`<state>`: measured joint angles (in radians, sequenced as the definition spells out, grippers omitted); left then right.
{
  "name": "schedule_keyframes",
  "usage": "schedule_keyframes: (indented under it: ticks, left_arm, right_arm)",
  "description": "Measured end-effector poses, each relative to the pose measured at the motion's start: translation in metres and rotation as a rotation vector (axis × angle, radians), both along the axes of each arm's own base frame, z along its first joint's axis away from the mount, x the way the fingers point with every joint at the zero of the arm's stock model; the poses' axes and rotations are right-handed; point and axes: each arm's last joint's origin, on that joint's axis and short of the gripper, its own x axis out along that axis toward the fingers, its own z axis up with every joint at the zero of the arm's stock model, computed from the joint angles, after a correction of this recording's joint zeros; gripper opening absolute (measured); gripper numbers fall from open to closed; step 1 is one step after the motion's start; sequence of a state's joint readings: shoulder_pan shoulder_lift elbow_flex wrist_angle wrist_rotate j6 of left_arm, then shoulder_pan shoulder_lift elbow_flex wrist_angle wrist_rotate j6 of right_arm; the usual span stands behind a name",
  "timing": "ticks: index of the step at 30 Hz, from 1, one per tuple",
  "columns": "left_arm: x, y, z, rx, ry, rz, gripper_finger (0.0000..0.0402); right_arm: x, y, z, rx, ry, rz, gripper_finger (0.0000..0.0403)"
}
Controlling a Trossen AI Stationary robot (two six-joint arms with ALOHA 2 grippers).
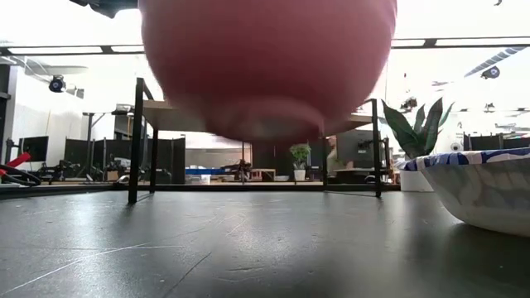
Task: Place and stack bowls onto a shelf
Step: Stack the pink bowl on top of the green bowl
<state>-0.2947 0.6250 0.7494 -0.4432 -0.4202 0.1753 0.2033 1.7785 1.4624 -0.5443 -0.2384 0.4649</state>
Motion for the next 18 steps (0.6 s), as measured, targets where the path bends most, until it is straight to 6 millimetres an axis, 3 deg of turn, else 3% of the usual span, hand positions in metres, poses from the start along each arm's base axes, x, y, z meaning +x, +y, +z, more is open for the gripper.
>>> schedule_keyframes:
  ticks: [8,18]
  left_arm:
    - [0.0,0.0,0.0,0.0,0.0,0.0,0.0091]
    - [0.0,0.0,0.0,0.007,0.001,-0.002,0.0091]
  right_arm:
    - [-0.012,-0.031,0.071,0.158,-0.142,-0.056,0.0009]
    - [-0.047,-0.111,0.153,0.068,-0.101,-0.39,0.0009]
